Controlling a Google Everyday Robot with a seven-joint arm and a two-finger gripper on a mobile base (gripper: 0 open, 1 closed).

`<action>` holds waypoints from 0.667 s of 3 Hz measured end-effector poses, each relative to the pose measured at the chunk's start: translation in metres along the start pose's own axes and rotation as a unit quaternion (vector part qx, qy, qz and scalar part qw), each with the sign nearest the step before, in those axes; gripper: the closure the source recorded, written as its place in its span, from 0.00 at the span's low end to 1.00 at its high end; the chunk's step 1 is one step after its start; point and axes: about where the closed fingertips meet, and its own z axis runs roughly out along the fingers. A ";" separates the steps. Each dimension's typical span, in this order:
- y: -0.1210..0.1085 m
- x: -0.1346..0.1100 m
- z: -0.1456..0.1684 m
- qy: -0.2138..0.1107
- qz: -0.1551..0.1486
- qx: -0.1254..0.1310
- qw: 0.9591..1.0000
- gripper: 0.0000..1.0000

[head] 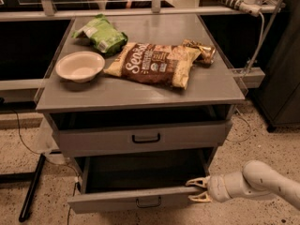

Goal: Open middle drawer

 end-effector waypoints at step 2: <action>0.028 -0.008 -0.005 0.006 -0.031 0.005 1.000 1.00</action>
Offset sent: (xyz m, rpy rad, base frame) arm -0.3539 -0.1153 -0.0709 0.0236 -0.1206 -0.1813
